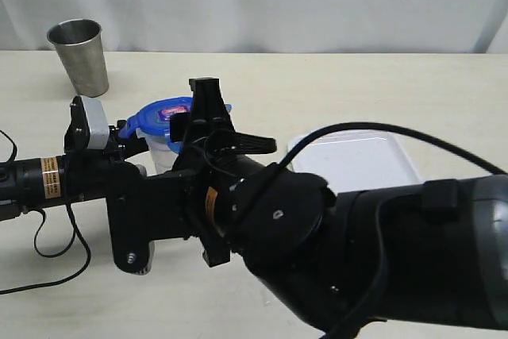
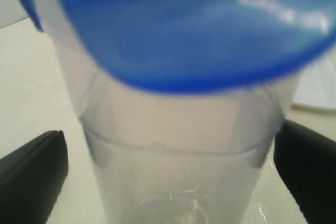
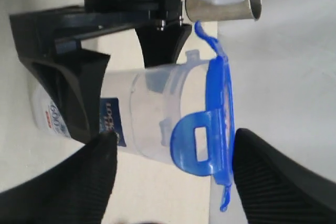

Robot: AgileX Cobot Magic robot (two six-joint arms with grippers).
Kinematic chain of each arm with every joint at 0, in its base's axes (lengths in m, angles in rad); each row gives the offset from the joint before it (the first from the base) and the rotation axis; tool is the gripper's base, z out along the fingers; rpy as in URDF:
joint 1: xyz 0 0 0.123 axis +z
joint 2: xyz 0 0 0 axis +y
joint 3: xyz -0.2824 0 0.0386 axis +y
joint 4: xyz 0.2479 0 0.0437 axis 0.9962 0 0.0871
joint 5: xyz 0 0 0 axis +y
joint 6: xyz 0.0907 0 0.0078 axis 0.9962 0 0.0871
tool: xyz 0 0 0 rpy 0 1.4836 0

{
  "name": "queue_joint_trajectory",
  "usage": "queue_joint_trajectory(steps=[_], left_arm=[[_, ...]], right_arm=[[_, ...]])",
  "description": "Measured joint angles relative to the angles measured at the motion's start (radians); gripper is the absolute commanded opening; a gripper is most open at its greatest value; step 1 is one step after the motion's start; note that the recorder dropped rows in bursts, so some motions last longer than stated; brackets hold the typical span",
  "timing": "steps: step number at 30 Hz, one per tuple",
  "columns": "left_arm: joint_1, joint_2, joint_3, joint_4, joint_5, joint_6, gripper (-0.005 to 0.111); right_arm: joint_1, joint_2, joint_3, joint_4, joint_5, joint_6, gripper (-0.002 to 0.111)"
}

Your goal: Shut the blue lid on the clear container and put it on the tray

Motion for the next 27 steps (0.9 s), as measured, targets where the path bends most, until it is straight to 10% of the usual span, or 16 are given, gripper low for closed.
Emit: queue_joint_trajectory(steps=[17, 27], left_arm=[[0.0, 0.0, 0.0, 0.0, 0.0, 0.0, 0.104], [0.0, 0.0, 0.0, 0.0, 0.0, 0.0, 0.104]], right_arm=[[0.0, 0.039, -0.004, -0.086, 0.084, 0.0, 0.01], [0.006, 0.039, -0.004, -0.039, 0.084, 0.0, 0.004]])
